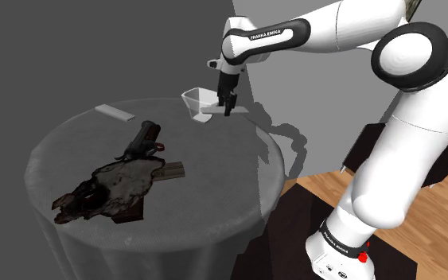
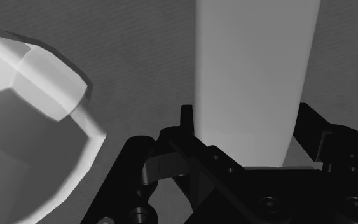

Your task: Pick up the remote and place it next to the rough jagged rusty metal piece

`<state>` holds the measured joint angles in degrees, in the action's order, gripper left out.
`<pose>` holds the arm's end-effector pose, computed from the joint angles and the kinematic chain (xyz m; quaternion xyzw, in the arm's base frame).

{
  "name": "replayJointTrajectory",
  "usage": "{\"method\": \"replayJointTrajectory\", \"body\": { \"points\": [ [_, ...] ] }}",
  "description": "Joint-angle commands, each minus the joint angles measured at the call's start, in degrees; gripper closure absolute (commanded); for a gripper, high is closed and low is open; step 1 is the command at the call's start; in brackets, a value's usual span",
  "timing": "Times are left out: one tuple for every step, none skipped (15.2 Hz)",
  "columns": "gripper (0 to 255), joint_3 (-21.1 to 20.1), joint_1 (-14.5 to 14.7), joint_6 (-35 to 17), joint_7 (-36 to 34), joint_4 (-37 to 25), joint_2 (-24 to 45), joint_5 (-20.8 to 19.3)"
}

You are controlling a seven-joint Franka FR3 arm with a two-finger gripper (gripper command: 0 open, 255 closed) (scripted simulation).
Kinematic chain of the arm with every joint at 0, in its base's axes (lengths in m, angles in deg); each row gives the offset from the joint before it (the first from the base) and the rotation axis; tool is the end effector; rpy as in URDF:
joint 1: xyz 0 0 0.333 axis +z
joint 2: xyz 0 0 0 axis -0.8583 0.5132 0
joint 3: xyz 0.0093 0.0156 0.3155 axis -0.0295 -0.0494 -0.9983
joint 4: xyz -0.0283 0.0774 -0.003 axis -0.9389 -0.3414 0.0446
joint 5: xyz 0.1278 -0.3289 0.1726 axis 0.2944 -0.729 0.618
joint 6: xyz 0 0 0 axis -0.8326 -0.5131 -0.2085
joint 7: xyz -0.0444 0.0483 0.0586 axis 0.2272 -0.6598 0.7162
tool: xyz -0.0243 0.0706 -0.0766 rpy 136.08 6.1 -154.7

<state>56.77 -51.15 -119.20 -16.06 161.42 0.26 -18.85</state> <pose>0.5778 0.0220 0.4755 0.8314 0.5556 -0.0010 0.0052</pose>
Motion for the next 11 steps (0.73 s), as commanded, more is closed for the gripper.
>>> {"method": "replayJointTrajectory", "body": {
  "points": [
    [255,-1.05,1.25,-0.57,-2.48,3.38,-2.81,-0.36],
    [255,-1.65,1.86,-0.8,-3.73,4.76,-3.96,-0.47],
    [255,-2.26,2.47,-0.99,-4.98,6.07,-5.07,-0.54],
    [255,-2.89,3.08,-1.16,-6.25,7.31,-6.12,-0.59],
    [255,-3.55,3.68,-1.31,-7.51,8.48,-7.14,-0.61],
    [255,-4.25,4.26,-1.43,-8.79,9.59,-8.1,-0.59],
    [255,-4.95,4.85,-1.53,-10.06,10.63,-9.02,-0.55],
    [255,-5.66,5.45,-1.62,-11.35,11.6,-9.89,-0.49],
    [255,-6.4,6.04,-1.69,-12.64,12.5,-10.72,-0.39],
    [255,-7.14,6.64,-1.74,-13.93,13.34,-11.49,-0.28],
    [255,-7.9,7.25,-1.78,-15.23,14.12,-12.21,-0.14]
  ]
}}
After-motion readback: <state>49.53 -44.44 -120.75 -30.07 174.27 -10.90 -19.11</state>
